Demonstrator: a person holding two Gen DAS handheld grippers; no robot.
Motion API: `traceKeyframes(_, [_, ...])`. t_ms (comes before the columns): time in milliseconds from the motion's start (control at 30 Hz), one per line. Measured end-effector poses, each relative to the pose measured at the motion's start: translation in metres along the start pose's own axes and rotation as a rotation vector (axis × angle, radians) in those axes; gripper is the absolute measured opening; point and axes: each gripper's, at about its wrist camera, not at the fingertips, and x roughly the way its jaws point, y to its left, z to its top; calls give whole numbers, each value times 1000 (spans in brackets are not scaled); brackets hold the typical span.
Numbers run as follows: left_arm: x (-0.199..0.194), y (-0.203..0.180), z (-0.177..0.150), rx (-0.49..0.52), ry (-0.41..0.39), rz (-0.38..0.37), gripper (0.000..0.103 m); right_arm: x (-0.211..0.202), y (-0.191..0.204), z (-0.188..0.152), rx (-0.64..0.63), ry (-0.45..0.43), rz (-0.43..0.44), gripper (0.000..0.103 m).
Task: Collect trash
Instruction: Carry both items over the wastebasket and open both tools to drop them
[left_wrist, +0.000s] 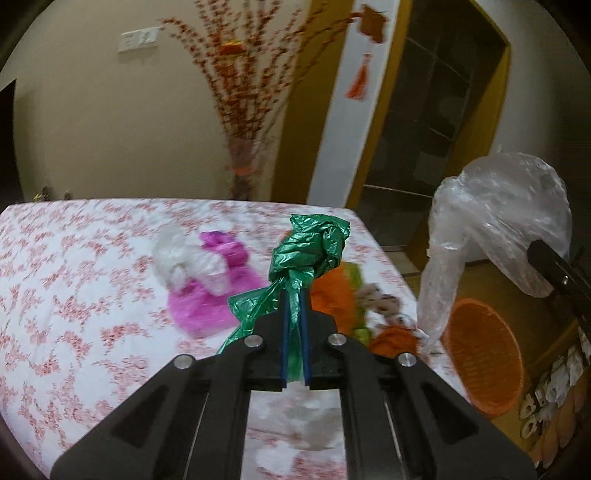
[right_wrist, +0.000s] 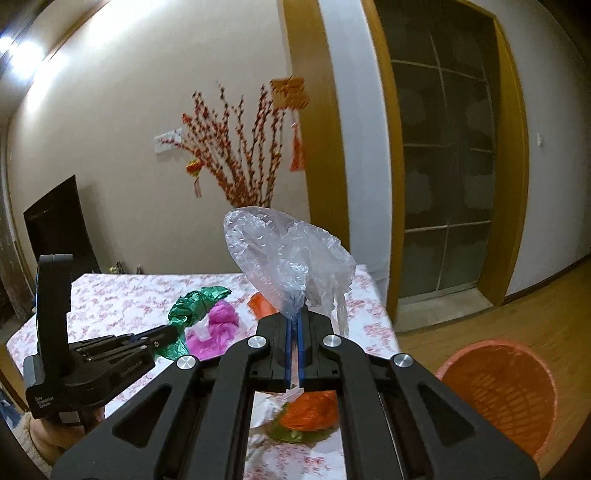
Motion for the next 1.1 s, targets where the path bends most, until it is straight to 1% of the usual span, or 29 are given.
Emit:
traceKeyframes(100, [-1,-22,-2,23,-2,-41,7,-12,-14,0,11,-19,-32,1])
traceKeyframes(367, [0,-82,-11,82,15,-150,7,-40,-64,-7,61,-46,-155,1])
traceKeyframes(533, [5,-118,-20,114,35,-214,7,-52,-96,-15,101,-45,-229,1])
traceKeyframes(700, [13,-151,-29,144,61,-272,7,-57,-119,-24,123,-35,-292,1])
traceKeyframes(900, [28,-186,-39,180,101,-322,7,-60,-150,-37,165,-12,-328,1])
traceKeyframes(1100, [47,-214,-50,208,139,-362,7,-59,-169,-46,193,3,-340,1])
